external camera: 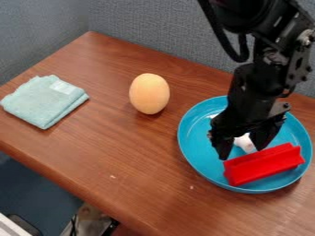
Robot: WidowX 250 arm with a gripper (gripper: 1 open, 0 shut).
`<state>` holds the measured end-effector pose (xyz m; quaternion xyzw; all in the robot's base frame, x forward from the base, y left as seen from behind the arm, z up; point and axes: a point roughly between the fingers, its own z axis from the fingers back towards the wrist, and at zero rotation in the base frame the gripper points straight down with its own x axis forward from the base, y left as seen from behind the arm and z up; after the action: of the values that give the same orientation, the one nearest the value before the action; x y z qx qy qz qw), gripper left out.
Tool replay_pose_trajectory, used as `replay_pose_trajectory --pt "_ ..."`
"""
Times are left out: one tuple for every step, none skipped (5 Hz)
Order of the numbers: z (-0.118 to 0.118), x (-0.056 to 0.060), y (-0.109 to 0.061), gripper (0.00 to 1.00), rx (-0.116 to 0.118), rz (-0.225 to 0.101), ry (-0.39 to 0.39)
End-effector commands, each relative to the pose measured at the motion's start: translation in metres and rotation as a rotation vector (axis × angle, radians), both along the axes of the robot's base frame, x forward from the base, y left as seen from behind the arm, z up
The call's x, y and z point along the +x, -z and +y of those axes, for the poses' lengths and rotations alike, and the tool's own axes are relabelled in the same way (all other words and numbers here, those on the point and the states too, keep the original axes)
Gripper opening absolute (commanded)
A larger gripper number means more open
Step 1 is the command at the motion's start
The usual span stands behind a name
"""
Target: Move the toothpaste from the blue plate to the cloth on the left side of the table
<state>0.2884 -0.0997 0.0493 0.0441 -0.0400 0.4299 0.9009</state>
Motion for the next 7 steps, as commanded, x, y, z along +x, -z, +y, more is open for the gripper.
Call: replay_pose_trajectory --pt "-0.0033 0.0027 -0.007 1.0 0.01 -0.027 0.024" --pt "-0.0029 0.0029 -0.0076 1.0 0.014 -0.027 0.024" --pt "-0.0028 0.0031 -0.0081 1.0 0.019 -0.028 0.025" --pt "-0.0029 0.0031 -0.0091 1.0 0.022 -0.027 0.027" --pt "-0.0033 0.0029 -0.0104 1.0 0.025 -0.027 0.032" --pt "-0.0043 0.0026 -0.0122 1.0 0.027 -0.027 0.039" --pt "-0.0057 0.0021 -0.0147 1.0 0.027 -0.027 0.049"
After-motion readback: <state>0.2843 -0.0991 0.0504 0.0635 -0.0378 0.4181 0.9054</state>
